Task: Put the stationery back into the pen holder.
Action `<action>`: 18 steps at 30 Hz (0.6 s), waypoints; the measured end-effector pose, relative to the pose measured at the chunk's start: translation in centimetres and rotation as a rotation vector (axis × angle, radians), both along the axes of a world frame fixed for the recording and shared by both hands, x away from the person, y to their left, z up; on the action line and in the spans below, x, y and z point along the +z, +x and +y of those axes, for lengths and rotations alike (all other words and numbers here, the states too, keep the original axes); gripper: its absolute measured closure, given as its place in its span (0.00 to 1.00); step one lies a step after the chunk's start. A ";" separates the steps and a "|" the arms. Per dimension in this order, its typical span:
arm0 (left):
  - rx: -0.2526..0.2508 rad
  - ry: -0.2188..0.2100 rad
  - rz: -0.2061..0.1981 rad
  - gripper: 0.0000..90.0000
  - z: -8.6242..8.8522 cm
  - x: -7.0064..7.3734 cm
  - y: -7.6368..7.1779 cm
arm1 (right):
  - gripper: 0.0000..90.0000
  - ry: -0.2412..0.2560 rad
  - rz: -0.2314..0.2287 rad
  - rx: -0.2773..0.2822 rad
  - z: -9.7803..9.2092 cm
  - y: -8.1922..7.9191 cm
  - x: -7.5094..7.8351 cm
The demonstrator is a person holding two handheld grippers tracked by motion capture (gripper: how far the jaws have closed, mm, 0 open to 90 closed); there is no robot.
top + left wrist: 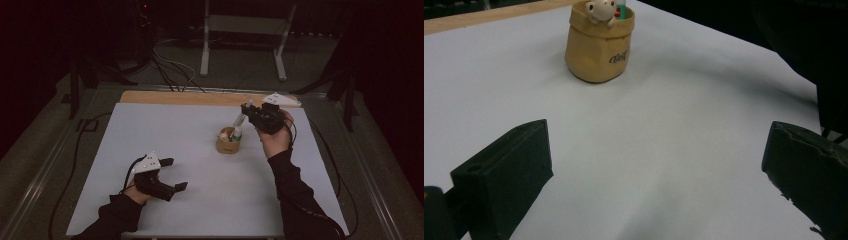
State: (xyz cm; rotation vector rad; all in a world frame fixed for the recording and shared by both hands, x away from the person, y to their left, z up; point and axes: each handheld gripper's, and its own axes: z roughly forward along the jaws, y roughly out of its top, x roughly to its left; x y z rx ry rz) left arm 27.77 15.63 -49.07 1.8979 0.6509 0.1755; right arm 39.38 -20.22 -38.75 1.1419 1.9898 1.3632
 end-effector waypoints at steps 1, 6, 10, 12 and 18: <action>0.000 0.001 0.000 0.00 0.0 0.0 0.0 | 0.87 -0.003 0.001 0.000 0.1 0.1 -0.2; -0.001 0.003 0.003 0.00 0.0 0.0 0.0 | 0.87 -0.010 0.021 0.003 0.4 0.5 -1.0; -0.002 0.003 0.000 0.00 0.0 0.0 0.0 | 0.87 -0.010 0.032 0.009 0.8 0.7 -1.4; -0.002 0.001 0.001 0.00 0.0 0.0 0.0 | 0.87 -0.011 0.038 0.014 1.1 0.7 -1.5; -0.001 -0.001 0.000 0.00 0.0 0.1 0.0 | 0.87 -0.007 0.076 0.016 1.5 1.0 -1.9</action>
